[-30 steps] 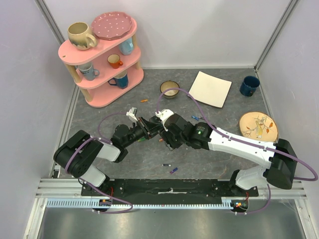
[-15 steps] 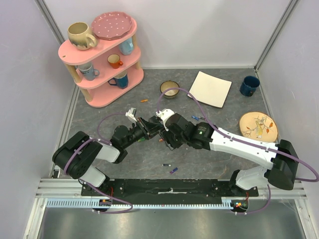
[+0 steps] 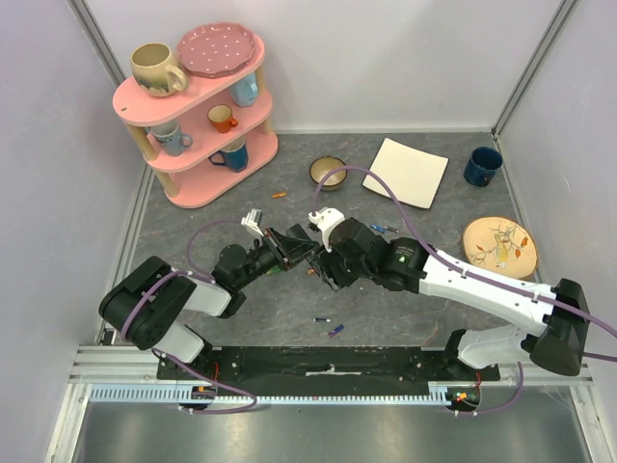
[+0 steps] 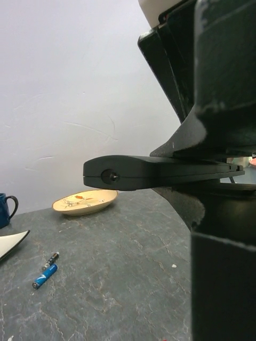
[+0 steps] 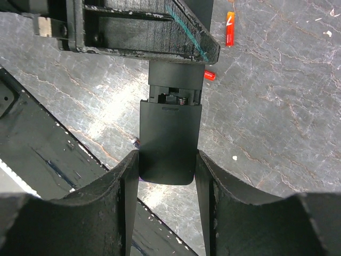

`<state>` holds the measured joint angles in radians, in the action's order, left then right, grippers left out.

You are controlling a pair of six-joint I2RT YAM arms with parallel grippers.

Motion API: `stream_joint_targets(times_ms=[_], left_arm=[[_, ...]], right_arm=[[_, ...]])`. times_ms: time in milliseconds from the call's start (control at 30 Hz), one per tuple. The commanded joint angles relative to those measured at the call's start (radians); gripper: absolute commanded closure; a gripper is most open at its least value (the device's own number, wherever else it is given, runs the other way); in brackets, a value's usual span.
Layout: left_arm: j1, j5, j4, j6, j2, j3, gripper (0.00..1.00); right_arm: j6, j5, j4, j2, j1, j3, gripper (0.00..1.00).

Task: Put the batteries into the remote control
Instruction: Remove the battery cover from the remote control, then place the battery cover at the center of the board.

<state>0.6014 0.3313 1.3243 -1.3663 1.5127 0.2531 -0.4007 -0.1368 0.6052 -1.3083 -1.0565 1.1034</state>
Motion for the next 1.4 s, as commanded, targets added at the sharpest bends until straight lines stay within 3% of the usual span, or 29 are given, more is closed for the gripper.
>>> stream_joint_targets(times_ms=[0, 300, 467, 533, 700, 833, 1033, 1367], left_arm=[[-0.003, -0.029, 0.216, 0.047, -0.012, -0.005, 0.98], [-0.003, -0.038, 0.214, 0.047, -0.04, -0.038, 0.98], [-0.005, -0.028, 0.168, 0.05, -0.153, -0.081, 0.98], [-0.006, -0.015, 0.08, 0.068, -0.204, -0.087, 0.98], [-0.011, 0.041, -0.16, 0.136, -0.438, -0.083, 0.98], [-0.014, 0.025, -0.374, 0.197, -0.604, -0.086, 0.98], [-0.018, 0.009, -0.481, 0.225, -0.755, -0.107, 0.98], [-0.028, 0.074, -0.505, 0.22, -0.778, -0.123, 0.98]], right_arm=[[-0.004, 0.016, 0.004, 0.043, -0.003, 0.007, 0.5], [-0.02, -0.069, 0.019, 0.11, 0.024, -0.025, 0.48], [-0.027, -0.104, -0.008, 0.21, 0.206, -0.137, 0.48], [-0.024, -0.075, -0.031, 0.221, 0.275, -0.184, 0.48], [-0.035, -0.104, -0.106, 0.158, 0.361, -0.273, 0.48], [-0.049, -0.028, -0.197, 0.086, 0.489, -0.356, 0.48], [-0.046, -0.003, -0.268, -0.012, 0.558, -0.386, 0.48], [-0.013, 0.025, -0.275, -0.127, 0.615, -0.361, 0.47]])
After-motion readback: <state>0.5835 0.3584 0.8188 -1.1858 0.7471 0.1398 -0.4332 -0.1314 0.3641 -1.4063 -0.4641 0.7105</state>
